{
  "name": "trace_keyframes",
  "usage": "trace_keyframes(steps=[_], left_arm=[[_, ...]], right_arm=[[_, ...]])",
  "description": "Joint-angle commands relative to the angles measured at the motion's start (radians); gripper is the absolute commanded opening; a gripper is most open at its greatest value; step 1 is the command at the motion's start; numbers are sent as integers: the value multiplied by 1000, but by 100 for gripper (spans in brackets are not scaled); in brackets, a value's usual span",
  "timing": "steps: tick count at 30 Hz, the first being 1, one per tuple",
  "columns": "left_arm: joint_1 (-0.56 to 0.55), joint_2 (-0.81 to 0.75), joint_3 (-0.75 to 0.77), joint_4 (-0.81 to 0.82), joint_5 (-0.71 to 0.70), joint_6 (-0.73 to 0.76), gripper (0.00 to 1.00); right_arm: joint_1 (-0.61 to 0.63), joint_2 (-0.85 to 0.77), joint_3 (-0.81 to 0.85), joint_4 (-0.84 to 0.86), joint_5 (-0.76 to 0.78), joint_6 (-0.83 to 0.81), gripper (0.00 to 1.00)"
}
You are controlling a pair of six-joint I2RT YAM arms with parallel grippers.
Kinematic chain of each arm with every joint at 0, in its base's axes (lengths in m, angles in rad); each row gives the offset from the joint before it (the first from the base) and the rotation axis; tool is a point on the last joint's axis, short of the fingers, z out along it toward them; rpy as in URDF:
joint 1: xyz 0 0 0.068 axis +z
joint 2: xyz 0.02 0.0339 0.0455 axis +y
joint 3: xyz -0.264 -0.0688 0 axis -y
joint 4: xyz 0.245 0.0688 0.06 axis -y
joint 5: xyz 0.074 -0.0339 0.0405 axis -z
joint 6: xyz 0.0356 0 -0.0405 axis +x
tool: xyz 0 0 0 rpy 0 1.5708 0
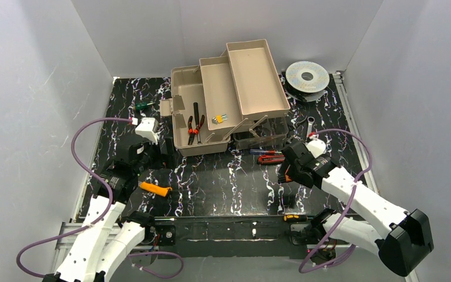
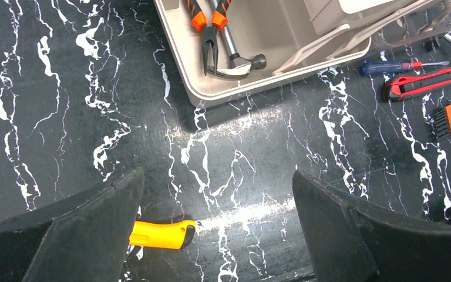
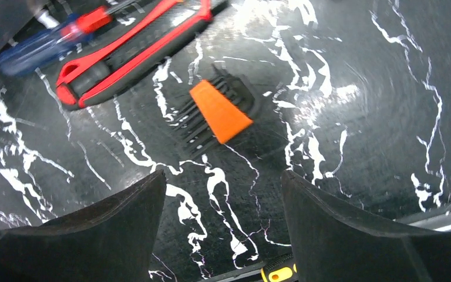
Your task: Pack the tool kit
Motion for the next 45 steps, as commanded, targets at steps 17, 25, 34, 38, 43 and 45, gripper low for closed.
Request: trace_keyframes(steps=[17,25,34,38,43,45], left_arm=[[-3,185,235,-52,72,-32,98],[-43,175,179,1,-43,17,98],[-75,152,120,37,-74,44,98],[-81,146,115,36,-84,48,98],[-83,149,114,36,-77,49,98],[-83,148,114,38,-71,48,98]], right_arm=[[-30,184,116,-254,117,486,77],[-31,310,178,-245,70,548,77],[-34,436,225,-300,52,636,76],[-67,420,164,-201,65,655,76],[-105,418,136,-116,53,668,77],[-109,407,115,-72,53,678,77]])
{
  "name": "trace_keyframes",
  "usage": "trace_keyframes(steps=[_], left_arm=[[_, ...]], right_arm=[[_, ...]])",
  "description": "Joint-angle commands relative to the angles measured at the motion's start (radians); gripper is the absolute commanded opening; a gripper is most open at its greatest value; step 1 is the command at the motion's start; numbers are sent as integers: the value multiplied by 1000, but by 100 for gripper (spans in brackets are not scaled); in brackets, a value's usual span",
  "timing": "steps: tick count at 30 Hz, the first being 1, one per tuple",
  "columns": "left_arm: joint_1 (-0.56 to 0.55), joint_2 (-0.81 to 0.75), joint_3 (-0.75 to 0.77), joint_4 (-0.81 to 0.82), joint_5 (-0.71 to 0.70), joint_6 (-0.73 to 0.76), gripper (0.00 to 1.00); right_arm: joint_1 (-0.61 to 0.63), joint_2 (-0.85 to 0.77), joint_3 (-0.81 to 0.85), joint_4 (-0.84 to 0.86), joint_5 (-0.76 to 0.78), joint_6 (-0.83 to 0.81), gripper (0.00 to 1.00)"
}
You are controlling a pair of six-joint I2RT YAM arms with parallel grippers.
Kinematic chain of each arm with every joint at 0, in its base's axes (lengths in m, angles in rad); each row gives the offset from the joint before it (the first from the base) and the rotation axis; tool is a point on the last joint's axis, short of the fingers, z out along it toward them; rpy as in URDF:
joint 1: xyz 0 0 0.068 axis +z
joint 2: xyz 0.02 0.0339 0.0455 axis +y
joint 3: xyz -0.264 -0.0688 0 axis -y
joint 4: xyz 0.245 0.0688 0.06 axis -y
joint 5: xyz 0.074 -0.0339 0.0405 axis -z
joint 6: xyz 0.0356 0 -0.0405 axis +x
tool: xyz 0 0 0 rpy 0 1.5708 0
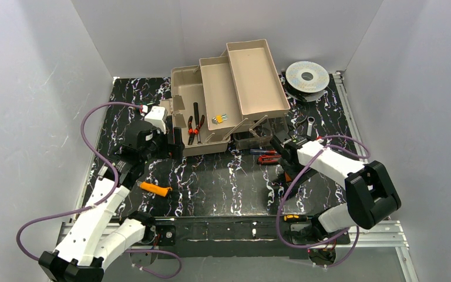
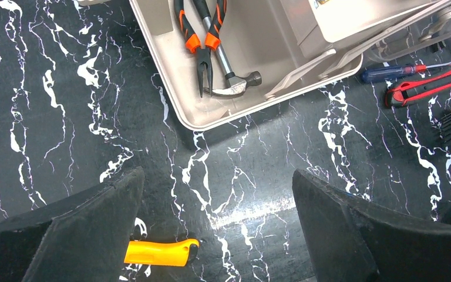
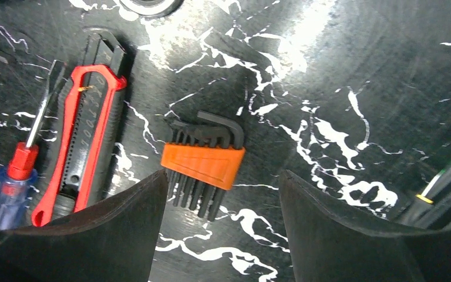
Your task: Pack the tool kit
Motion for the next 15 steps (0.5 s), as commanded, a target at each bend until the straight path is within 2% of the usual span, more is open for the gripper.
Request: trace_keyframes(steps=[1,7,15], left_arm=[[-6,-15,-1,8,-7,13,98],[-6,-34,-8,9,-9,14,98],[-8,-50,-14,8,-12,16,98]], right_arm=[[-12,-28,-37,98,22,66,77],[-26,19,-8,109,-3,73,77],[-28,63,-80,166,-27,125,75]])
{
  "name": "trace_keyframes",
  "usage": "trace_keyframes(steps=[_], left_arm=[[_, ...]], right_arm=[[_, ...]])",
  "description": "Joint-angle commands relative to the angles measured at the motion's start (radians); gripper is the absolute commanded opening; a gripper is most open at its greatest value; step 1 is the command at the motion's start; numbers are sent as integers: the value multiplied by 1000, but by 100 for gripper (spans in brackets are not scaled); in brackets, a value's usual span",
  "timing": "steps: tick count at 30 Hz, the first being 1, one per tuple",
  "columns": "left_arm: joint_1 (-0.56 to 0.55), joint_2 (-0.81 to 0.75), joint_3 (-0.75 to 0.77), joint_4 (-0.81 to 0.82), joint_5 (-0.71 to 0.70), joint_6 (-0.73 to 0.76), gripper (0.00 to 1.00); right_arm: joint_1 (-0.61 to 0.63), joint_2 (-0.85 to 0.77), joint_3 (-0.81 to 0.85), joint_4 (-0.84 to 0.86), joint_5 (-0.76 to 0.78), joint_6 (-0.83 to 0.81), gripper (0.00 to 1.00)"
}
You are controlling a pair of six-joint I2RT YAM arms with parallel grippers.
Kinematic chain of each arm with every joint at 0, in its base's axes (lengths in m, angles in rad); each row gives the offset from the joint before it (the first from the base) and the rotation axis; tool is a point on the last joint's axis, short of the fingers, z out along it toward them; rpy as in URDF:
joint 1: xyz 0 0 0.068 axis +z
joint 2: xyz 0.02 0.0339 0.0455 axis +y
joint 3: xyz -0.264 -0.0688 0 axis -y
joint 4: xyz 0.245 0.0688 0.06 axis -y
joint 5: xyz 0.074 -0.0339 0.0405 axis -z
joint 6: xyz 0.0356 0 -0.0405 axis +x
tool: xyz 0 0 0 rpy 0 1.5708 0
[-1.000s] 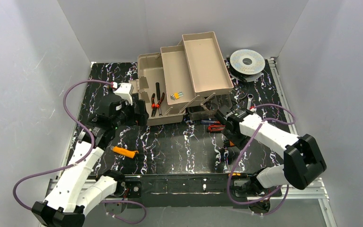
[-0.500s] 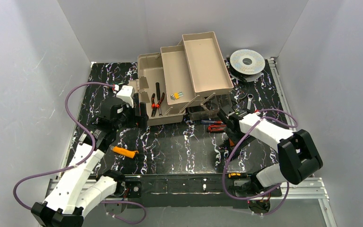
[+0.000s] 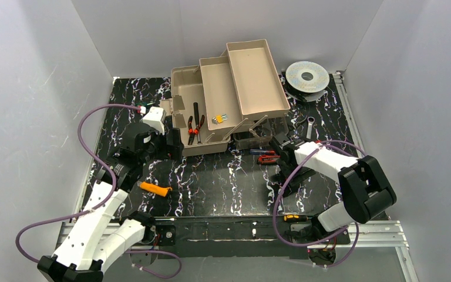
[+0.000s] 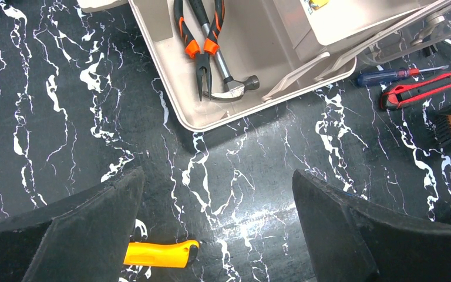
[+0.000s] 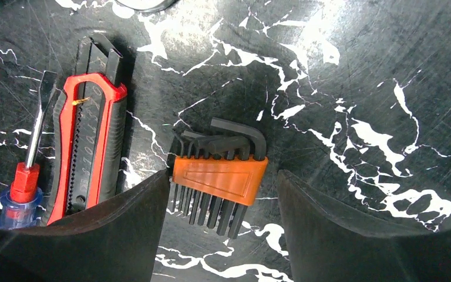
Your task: Pack the tool kit
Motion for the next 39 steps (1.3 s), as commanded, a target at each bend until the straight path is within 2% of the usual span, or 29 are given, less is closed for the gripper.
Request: trace_keyframes(steps=[1,5,7,10,16,20,26,31,35,39], left_arm=[[-7,-23,-10,4,-13,14,98],[-10,-27,-12,3,-15,15,98],[-9,-28,-12,4,-13,15,98],[-9,-26,-12,5,-12,15,98],[-9,-29,-12,6,-10,15,98],[-9,-32,-12,7,-9,15,98],[-7,-32,-12,8,-8,15,98],[-8,-36,-15,9,-10,15,98],[-7,-36,-14,10,-10,15,98],[-6,-35,-16,11,-11,15,98]], right_arm=[[-6,23,-44,25,11,70,73],[-7,12,-60,2,29,108,62],[-8,-21,-77,-10,43,135,52],[-11,-79,-95,-9,58,139,45],[-11,-192,-36,-108,106,103,42],[-12,-319,37,-130,163,0,39],[-11,-470,205,57,170,-337,38],[-11,-409,397,162,116,-546,38],[-12,-254,599,218,27,-696,36],[-22,-102,747,236,-39,-762,34]])
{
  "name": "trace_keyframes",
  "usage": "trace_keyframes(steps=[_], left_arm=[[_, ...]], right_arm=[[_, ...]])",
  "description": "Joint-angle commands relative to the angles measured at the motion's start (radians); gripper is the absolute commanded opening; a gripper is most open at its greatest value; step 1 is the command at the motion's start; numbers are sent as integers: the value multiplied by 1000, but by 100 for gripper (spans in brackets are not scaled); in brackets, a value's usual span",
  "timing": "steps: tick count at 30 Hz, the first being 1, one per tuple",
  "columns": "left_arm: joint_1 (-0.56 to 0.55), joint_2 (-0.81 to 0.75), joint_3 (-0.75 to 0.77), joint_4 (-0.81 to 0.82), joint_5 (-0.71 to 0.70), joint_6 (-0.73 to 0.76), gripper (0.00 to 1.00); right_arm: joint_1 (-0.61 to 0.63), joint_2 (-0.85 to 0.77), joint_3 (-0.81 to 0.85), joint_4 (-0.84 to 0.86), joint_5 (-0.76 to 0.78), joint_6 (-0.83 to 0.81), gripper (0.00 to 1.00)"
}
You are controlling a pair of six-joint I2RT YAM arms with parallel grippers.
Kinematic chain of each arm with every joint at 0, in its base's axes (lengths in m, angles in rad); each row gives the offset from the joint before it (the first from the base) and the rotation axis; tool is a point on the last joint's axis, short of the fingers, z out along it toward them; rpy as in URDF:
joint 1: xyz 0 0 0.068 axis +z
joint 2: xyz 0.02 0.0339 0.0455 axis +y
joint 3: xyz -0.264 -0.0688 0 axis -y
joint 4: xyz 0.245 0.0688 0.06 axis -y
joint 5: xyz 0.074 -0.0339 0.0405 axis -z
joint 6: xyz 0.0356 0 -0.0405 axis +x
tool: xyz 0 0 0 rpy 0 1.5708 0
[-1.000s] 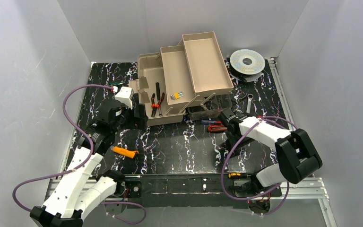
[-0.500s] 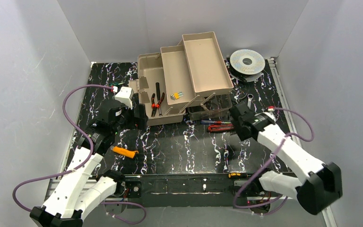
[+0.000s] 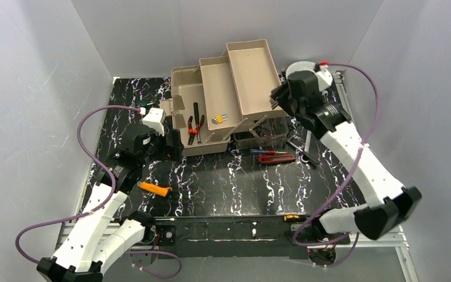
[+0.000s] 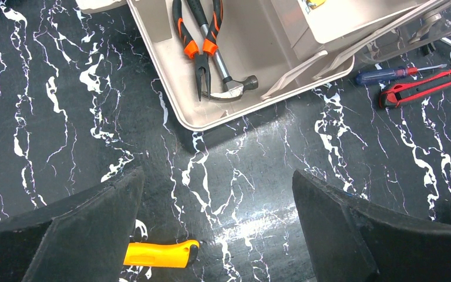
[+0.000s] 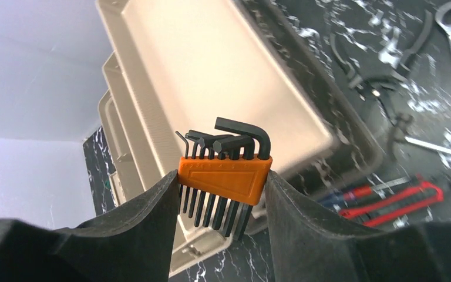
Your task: Pack the tool kit
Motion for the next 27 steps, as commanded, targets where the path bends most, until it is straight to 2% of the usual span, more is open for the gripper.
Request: trace_keyframes(steps=[1,2,3,4,5,7,10,13,18,22,27], left_arm=[[-2,-15,-6,8,-14,12,98],[-1,-16,-6,7,-15,12,98],[-2,-15,-6,8,-18,12,98],[-2,-16,-7,8,-18,13,98],[-2,-15,-7,8,-22,14,98],[-1,-15,-8,8,-23,14,98],[-2,-13,-7,7,-23,15,98],[-2,-13,-8,7,-24,16,98],[0,-16,-7,7,-19,15,98],[0,-12,-5,8,-13,14,98],[3,-14,-5,8,-3,12,98]], right_arm=[[-16,150,164,85,-95,-153,34],[-21,173,189,89,-104,-158,36],[-24,201,211,92,-119,-169,43],[-28,241,241,82,-131,-174,58],[-33,274,274,62,-137,-174,68],[-42,335,362,-6,-147,-175,73],[-58,389,455,-79,-181,-178,78],[-70,371,445,-82,-193,-186,81],[-98,242,298,-40,-163,-286,83],[-126,98,118,6,-136,-384,83],[-176,-78,-112,-5,-44,-373,83]])
